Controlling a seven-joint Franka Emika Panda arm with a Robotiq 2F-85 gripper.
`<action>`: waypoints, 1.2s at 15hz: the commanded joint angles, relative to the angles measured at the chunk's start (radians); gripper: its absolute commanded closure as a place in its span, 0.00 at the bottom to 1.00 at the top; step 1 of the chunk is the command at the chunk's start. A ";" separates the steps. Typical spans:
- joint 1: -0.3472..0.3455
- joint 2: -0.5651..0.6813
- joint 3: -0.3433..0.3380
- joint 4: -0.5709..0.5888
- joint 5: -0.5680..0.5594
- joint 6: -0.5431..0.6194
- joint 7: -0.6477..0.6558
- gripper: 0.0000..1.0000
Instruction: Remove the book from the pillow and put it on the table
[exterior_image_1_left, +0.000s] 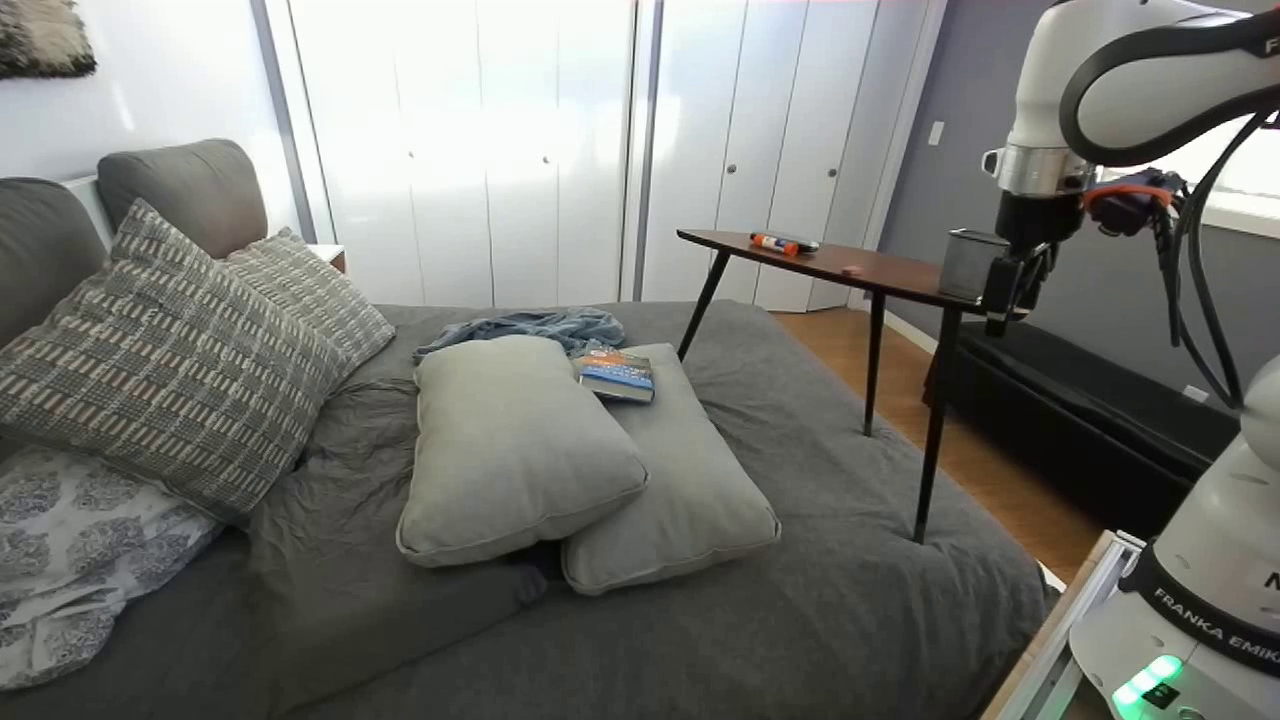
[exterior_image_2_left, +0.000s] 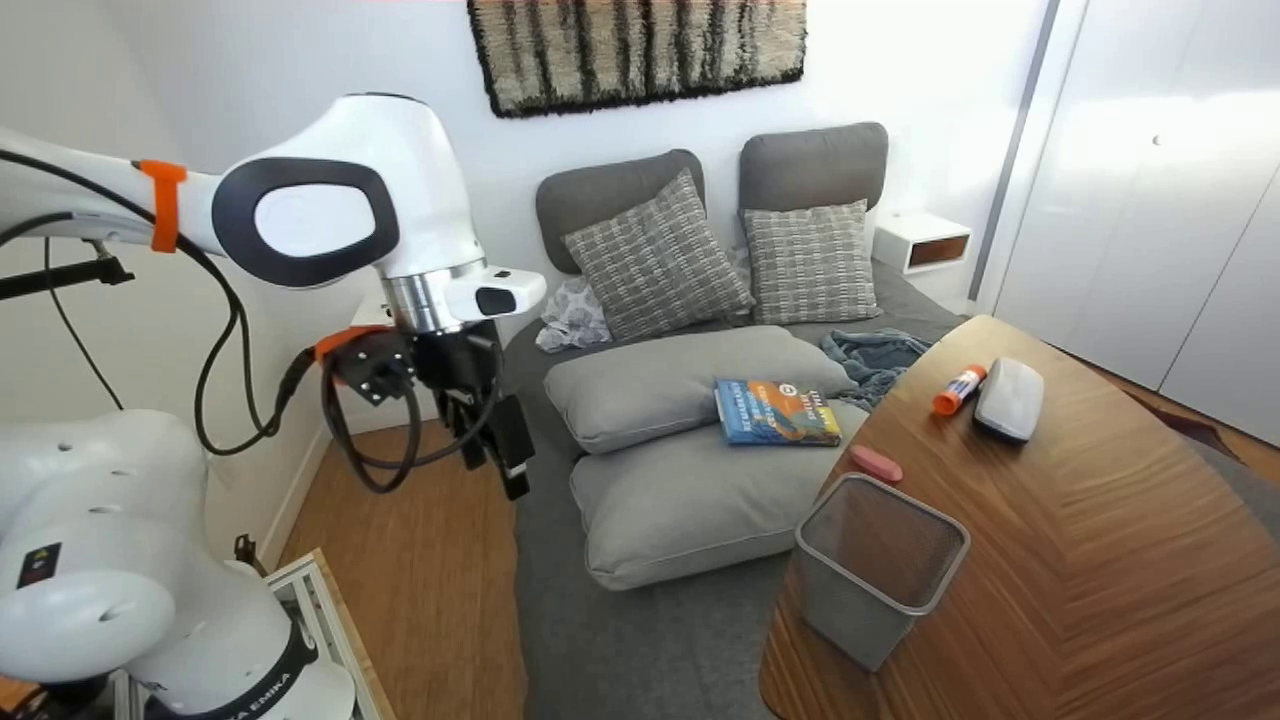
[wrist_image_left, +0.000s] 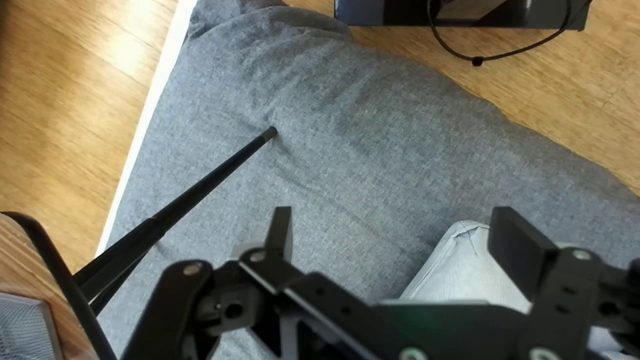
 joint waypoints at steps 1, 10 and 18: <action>0.000 0.024 -0.062 0.007 -0.012 0.126 0.000 0.00; 0.054 0.302 -0.192 0.190 0.033 0.518 -0.233 0.00; 0.027 0.449 -0.143 0.341 0.004 0.511 -0.225 0.00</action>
